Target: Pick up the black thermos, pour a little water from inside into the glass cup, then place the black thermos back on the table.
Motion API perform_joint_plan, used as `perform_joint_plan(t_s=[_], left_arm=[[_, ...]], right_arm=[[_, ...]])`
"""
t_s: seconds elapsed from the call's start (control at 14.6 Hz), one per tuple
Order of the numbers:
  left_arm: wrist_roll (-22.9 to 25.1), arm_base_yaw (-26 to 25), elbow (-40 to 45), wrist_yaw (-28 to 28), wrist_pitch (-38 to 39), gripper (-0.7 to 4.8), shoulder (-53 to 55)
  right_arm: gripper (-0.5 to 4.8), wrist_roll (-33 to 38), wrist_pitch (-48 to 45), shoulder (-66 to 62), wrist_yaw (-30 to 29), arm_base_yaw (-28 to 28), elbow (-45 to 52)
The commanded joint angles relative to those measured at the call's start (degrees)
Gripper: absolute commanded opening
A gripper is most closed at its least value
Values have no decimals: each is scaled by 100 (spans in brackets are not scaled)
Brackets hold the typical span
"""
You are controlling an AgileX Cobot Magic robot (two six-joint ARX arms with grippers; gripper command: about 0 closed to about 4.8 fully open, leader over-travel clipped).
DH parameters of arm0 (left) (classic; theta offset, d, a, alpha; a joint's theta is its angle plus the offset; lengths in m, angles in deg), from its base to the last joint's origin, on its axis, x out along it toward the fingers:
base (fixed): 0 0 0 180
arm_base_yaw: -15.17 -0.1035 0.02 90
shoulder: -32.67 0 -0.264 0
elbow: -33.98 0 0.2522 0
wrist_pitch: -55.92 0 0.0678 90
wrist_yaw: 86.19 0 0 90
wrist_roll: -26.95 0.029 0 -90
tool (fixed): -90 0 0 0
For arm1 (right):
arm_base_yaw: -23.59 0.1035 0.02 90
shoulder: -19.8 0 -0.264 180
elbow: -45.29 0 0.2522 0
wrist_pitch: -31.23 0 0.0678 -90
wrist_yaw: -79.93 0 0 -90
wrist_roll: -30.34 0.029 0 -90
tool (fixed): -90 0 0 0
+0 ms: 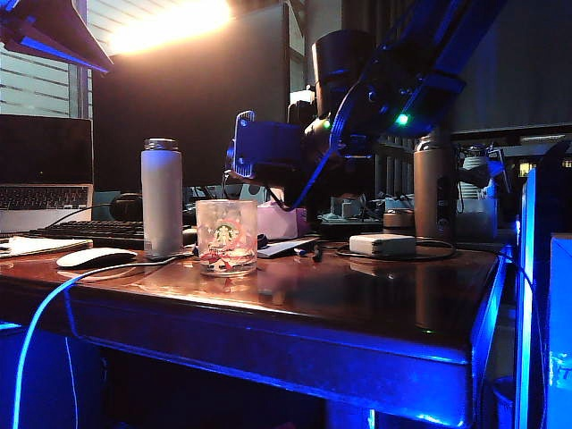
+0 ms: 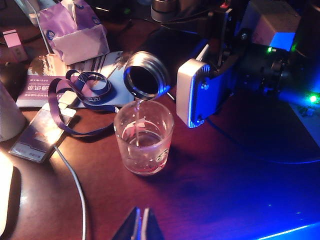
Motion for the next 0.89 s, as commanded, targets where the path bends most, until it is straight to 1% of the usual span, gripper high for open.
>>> perform_joint_plan(t_s=[0.07,0.75,0.89], left_arm=[[-17,2,-31,-44,2,31,-15],[-17,2,-31,-44,2,31,-15],[-17,2,-31,-44,2,31,-15]], right_arm=[[157,-39,-393,92,22,11,-74],[157,2,-376,92,94,0,-74],[157,431,-374,92,184,-7,-74]])
